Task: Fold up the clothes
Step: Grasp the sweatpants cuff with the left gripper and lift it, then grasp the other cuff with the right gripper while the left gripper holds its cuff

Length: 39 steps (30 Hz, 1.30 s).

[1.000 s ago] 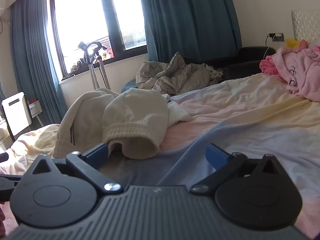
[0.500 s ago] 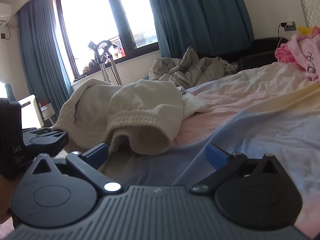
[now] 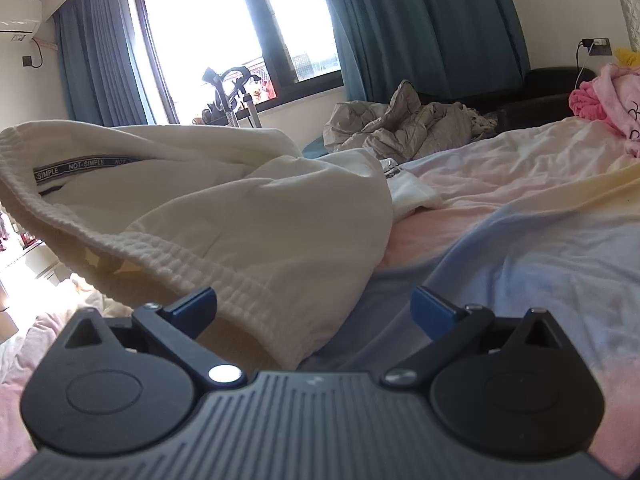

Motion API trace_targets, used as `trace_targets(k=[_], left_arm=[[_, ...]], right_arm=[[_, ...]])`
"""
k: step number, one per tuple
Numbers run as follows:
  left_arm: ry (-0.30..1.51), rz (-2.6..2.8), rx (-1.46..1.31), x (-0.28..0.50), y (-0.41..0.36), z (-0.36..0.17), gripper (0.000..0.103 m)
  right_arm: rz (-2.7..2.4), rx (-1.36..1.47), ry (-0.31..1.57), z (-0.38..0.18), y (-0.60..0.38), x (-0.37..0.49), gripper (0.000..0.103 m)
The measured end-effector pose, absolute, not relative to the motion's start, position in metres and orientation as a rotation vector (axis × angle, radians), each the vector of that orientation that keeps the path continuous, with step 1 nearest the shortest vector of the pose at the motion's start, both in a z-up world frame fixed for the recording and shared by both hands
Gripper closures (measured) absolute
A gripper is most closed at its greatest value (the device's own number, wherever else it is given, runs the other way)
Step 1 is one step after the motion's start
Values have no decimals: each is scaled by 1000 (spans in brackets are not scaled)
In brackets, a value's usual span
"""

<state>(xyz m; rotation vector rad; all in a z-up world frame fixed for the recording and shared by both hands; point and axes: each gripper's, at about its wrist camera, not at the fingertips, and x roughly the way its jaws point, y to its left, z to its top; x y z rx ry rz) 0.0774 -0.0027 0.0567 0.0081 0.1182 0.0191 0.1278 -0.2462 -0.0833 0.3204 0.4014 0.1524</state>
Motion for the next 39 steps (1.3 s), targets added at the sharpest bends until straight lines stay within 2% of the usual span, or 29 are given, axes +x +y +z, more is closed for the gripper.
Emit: trace_targets(k=[9, 10, 12, 14, 16, 19, 22, 25, 32, 39], left_arm=[[192, 81, -90, 64, 45, 17, 94], [199, 88, -104, 67, 48, 15, 94], [221, 99, -129, 72, 54, 10, 94], [240, 108, -141, 75, 59, 5, 94], [252, 114, -127, 77, 63, -1, 94], [279, 124, -129, 81, 69, -11, 93], [305, 137, -134, 88, 73, -16, 92], [321, 151, -128, 93, 73, -23, 91], [379, 127, -125, 98, 69, -39, 90], [422, 112, -121, 103, 67, -50, 90]], right_arm=[[299, 126, 513, -91, -176, 99, 1], [277, 126, 527, -95, -176, 102, 3], [231, 130, 556, -102, -176, 108, 18], [168, 153, 584, -110, -180, 119, 46], [137, 172, 596, -115, -182, 131, 56], [122, 193, 590, -118, -186, 140, 59], [120, 150, 543, -112, -182, 137, 84], [84, 64, 474, -97, -174, 127, 89], [42, 169, 335, -58, -203, 104, 91], [18, 187, 555, -88, -207, 118, 87]])
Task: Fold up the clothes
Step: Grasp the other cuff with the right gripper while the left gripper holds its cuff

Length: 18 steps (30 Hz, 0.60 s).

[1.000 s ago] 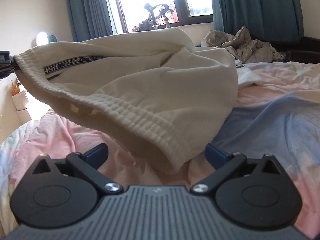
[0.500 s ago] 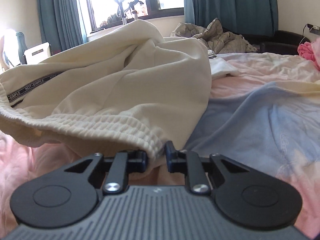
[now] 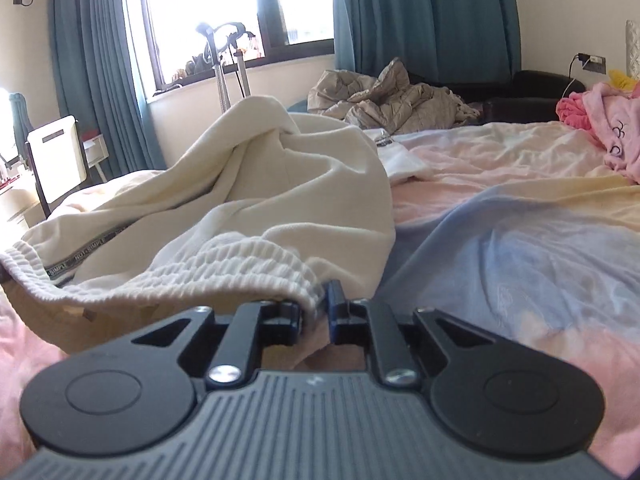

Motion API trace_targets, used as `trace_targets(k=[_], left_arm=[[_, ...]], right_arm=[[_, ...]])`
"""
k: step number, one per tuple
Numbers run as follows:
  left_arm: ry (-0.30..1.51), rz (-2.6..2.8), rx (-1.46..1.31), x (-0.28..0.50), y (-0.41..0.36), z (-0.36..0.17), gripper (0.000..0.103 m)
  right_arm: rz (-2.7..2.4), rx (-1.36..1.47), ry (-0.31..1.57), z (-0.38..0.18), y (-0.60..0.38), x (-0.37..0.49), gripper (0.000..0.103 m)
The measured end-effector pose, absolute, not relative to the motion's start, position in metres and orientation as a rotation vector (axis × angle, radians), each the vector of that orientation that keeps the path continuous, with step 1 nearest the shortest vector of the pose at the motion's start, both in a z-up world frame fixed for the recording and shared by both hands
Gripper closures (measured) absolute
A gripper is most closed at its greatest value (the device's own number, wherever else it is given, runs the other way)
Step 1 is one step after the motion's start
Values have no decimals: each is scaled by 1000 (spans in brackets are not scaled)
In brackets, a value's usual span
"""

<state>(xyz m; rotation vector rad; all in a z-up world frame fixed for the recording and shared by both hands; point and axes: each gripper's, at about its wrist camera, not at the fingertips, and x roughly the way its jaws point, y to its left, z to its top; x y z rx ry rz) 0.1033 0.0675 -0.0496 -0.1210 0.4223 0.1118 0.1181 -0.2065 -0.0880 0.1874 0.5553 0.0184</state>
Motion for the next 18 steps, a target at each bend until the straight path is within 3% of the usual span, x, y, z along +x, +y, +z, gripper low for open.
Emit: trace_targets(k=[12, 16, 18], left_arm=[[482, 76, -138, 103, 74, -52, 80], [491, 94, -148, 98, 77, -49, 53], [491, 102, -156, 95, 80, -47, 52]], right_arm=[[54, 244, 578, -110, -212, 125, 71], [63, 288, 575, -110, -217, 126, 67], [65, 288, 586, -112, -216, 129, 62]])
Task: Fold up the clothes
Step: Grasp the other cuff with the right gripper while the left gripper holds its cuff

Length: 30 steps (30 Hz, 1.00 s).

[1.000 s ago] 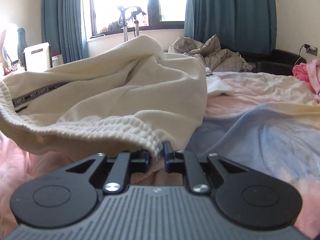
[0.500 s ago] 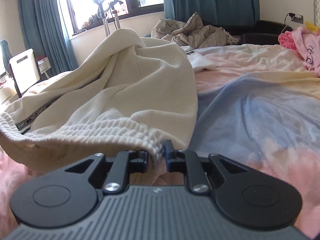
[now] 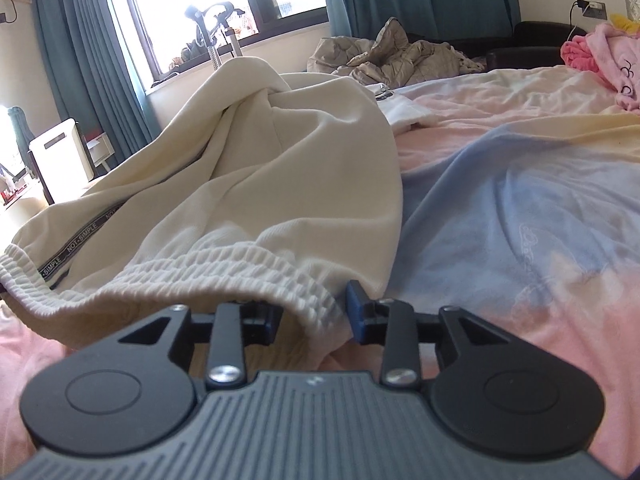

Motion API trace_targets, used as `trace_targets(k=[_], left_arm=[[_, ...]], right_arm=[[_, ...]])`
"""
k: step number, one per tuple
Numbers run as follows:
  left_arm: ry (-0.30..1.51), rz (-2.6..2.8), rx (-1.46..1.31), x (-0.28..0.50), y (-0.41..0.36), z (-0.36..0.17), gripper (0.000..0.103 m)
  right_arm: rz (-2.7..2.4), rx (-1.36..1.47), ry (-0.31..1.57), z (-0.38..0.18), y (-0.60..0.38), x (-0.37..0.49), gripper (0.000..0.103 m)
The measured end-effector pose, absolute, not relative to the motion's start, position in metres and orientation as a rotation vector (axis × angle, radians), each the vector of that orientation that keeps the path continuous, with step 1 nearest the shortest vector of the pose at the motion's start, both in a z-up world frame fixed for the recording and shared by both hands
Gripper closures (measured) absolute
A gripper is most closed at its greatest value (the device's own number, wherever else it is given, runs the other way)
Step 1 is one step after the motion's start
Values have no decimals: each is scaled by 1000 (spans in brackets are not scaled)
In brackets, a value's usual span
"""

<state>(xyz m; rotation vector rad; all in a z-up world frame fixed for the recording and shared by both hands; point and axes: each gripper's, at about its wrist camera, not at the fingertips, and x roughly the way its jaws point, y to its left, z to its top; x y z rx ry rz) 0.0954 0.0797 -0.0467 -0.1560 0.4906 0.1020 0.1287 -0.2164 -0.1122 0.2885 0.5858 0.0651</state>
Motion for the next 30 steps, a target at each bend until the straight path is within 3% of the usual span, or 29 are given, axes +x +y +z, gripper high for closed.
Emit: trace_targets(k=[1, 3, 4, 6, 8, 15, 18, 20, 22, 25, 30], left_arm=[[491, 101, -153, 94, 80, -45, 52], [485, 99, -140, 91, 79, -43, 49], [483, 100, -130, 90, 77, -42, 49], [482, 102, -109, 89, 74, -42, 48], [485, 97, -80, 88, 69, -42, 48], [471, 45, 164, 85, 36, -57, 48], [449, 45, 296, 86, 22, -68, 48], [430, 43, 322, 88, 18, -73, 55], [413, 44, 293, 94, 19, -73, 76], [379, 62, 227, 102, 23, -67, 92], [303, 76, 107, 106, 36, -32, 93]], right_arm=[[68, 291, 594, -114, -216, 130, 54], [73, 303, 605, -116, -217, 132, 52], [72, 307, 602, -115, -217, 132, 54], [44, 314, 593, -112, -220, 131, 76], [22, 318, 570, -105, -222, 127, 86], [3, 286, 373, -65, -220, 102, 91], [-12, 281, 383, -67, -221, 103, 91], [-26, 293, 415, -73, -226, 107, 91], [-41, 303, 454, -81, -230, 111, 91], [-76, 298, 512, -93, -231, 116, 91], [-40, 284, 524, -97, -223, 113, 91]])
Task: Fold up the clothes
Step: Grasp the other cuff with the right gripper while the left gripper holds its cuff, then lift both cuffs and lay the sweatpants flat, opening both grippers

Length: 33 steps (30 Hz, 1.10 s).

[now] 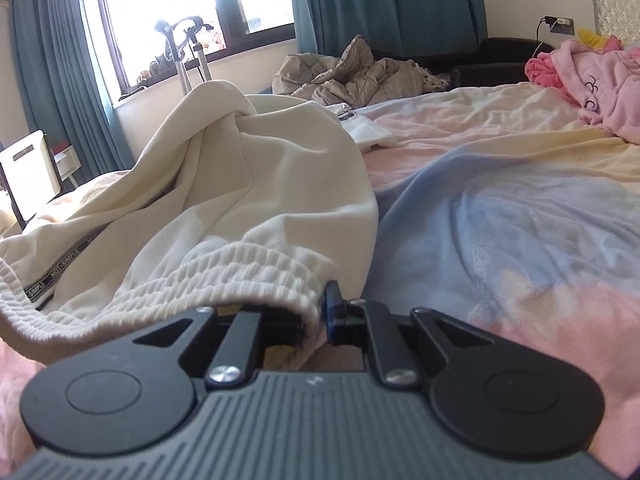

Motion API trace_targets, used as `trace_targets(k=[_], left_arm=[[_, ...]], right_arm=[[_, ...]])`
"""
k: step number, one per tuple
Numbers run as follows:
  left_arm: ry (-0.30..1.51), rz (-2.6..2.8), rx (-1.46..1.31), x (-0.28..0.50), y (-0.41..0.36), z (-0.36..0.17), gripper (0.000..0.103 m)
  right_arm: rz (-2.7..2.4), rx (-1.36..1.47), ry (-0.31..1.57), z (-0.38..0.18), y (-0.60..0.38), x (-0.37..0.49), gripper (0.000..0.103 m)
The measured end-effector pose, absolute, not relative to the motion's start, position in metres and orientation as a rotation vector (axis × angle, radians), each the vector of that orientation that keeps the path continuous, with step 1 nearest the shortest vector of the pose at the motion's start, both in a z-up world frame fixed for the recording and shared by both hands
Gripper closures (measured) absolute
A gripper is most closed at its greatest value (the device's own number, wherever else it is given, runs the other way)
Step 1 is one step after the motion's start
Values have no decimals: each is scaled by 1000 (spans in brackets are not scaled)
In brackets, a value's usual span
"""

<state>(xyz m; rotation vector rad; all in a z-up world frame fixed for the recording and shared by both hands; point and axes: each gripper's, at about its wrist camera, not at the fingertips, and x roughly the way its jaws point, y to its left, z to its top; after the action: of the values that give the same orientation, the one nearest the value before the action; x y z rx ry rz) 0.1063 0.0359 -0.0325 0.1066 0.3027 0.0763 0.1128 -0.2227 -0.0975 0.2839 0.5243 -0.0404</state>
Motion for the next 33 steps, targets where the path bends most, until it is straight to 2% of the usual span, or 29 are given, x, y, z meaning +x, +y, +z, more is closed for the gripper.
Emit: trace_targets(k=[6, 10, 16, 21, 29, 33], left_arm=[[161, 86, -78, 115, 88, 56, 93], [77, 100, -35, 128, 124, 110, 93], [67, 190, -45, 162, 210, 148, 94], [121, 299, -40, 197, 291, 127, 94], [399, 414, -102, 262, 389, 5, 94], [433, 401, -144, 260, 404, -19, 93]], right_arm=[[119, 321, 429, -57, -191, 79, 91], [278, 277, 355, -23, -141, 57, 91], [540, 274, 266, 11, -40, 48, 90], [730, 234, 231, 4, 50, 64, 88], [858, 212, 424, -62, 162, 112, 87], [875, 204, 446, -69, 171, 119, 83]])
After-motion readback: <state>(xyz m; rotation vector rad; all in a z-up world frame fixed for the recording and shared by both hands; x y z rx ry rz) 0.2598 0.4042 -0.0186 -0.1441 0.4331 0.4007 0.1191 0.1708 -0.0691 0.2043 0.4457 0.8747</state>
